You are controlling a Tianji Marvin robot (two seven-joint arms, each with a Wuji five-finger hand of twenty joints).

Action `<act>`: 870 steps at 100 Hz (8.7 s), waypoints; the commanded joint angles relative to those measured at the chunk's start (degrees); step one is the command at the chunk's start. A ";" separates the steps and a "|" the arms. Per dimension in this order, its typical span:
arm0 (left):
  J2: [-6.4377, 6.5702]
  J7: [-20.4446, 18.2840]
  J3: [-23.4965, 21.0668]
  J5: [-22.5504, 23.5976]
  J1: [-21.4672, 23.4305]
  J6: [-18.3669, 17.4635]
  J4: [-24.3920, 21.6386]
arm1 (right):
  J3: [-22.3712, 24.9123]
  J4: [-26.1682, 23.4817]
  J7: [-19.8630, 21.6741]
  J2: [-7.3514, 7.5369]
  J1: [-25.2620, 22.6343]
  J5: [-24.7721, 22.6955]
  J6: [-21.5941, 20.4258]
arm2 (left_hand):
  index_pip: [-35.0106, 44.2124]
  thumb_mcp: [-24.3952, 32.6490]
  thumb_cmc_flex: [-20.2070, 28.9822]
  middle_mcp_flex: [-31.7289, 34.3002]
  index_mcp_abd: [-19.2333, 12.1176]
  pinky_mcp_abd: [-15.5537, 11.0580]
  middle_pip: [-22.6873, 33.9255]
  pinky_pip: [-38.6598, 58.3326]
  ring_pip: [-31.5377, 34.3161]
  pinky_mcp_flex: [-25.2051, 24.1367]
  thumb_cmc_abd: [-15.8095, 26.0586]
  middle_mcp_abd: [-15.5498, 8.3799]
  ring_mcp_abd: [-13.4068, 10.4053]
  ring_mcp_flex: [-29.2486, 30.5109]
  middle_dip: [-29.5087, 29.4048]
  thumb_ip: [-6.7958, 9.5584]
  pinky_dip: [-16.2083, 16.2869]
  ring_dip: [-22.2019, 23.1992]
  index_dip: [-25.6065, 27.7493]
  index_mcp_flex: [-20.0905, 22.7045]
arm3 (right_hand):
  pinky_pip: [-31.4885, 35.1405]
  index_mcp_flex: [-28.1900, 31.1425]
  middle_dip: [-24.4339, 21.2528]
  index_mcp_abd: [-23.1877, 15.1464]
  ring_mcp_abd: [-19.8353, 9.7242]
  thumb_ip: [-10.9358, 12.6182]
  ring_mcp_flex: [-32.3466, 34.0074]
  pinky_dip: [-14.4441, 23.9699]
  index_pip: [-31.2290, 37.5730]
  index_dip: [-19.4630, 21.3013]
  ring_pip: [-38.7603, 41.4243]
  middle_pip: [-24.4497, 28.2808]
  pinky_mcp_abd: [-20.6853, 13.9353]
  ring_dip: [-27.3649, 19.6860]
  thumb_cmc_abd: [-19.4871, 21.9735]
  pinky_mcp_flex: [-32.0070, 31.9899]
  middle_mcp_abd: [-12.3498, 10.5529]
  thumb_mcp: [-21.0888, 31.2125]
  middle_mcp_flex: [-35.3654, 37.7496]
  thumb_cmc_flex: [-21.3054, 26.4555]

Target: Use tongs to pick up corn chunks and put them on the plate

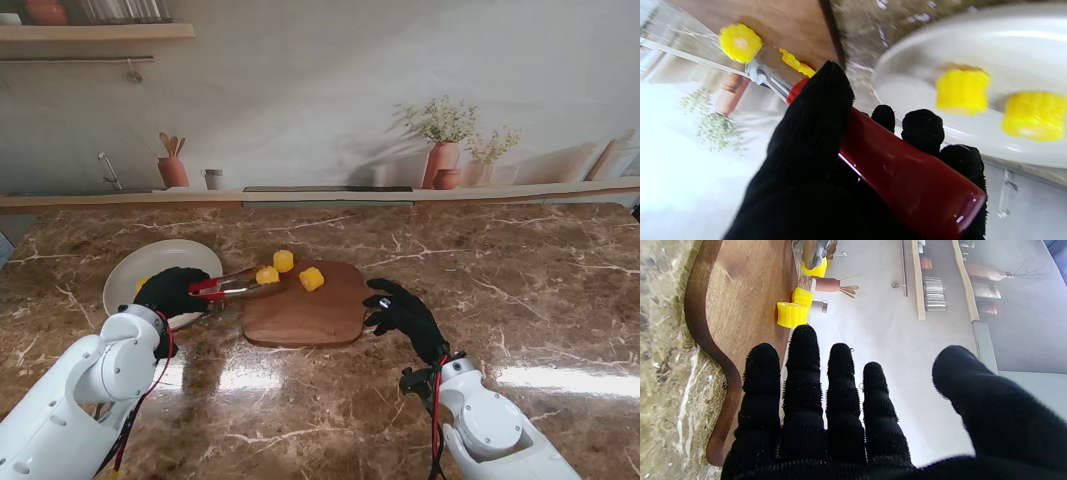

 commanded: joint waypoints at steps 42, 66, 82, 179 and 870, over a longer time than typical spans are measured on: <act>-0.54 7.01 -6.99 2.99 -2.55 8.52 4.35 | -0.20 -0.68 1.25 0.17 -0.42 -0.45 1.33 | 10.60 11.03 8.72 2.48 -6.22 1.06 1.11 3.23 3.68 -0.11 11.64 0.16 1.60 1.50 1.15 2.38 2.53 0.98 -0.65 12.65 | -0.65 -1.07 0.81 -0.80 -0.25 2.18 -1.25 1.83 -0.81 -0.73 0.13 -0.71 -0.28 1.05 0.76 -0.04 -0.60 -1.34 0.35 -0.89; -0.59 7.44 -6.92 3.20 -4.50 11.62 7.70 | 0.10 -0.95 1.18 0.20 -0.63 -0.77 1.78 | 9.59 9.31 8.71 1.84 -6.15 0.38 0.91 3.26 3.67 0.19 12.26 -0.64 0.82 1.44 0.93 2.35 2.43 0.81 -1.24 11.03 | -0.63 -1.05 0.79 -0.81 -0.24 2.19 -1.25 1.84 -0.80 -0.74 0.15 -0.74 -0.26 1.04 0.70 -0.02 -0.63 -1.33 0.28 -0.79; -0.37 6.11 -6.84 3.50 -4.38 13.22 7.73 | 0.24 -1.03 1.15 0.23 -0.65 -1.01 1.95 | 4.37 6.65 7.08 -1.60 -3.52 -0.78 -0.30 2.39 2.22 0.06 7.90 0.45 -0.01 0.53 0.00 4.04 1.61 0.09 -2.36 5.02 | -0.64 -1.01 0.79 -0.84 -0.16 2.19 -1.23 1.84 -0.78 -0.73 0.19 -0.73 -0.22 1.05 0.63 -0.07 -0.65 -1.26 0.31 -0.77; 0.05 2.05 -1.00 0.87 -3.61 2.02 -1.15 | 0.14 -0.04 1.04 0.15 -0.11 -1.05 1.07 | 1.16 14.71 1.06 -4.41 -2.94 -1.49 0.06 1.28 0.12 -0.15 4.32 -0.39 -0.62 -0.22 -2.92 2.20 0.65 -0.94 -1.72 1.54 | -0.58 -0.90 0.81 -0.72 -0.14 2.16 -1.20 1.85 -0.71 -0.71 0.28 -0.63 -0.22 1.06 0.71 -0.06 -0.63 -1.35 0.40 -0.71; -2.34 1.71 10.65 -15.94 -15.61 7.30 12.91 | 2.01 -0.63 -0.23 -0.11 -1.03 -0.48 0.21 | 10.74 13.11 8.72 3.50 -6.20 1.60 2.57 3.42 2.91 -1.88 12.13 -1.57 2.87 0.07 0.99 1.87 2.76 0.86 1.15 13.78 | -0.92 -0.92 0.94 -0.84 0.03 2.17 -1.27 1.97 -0.81 -0.87 0.21 -0.72 0.33 1.14 0.92 -0.44 -0.41 -1.51 0.66 -0.66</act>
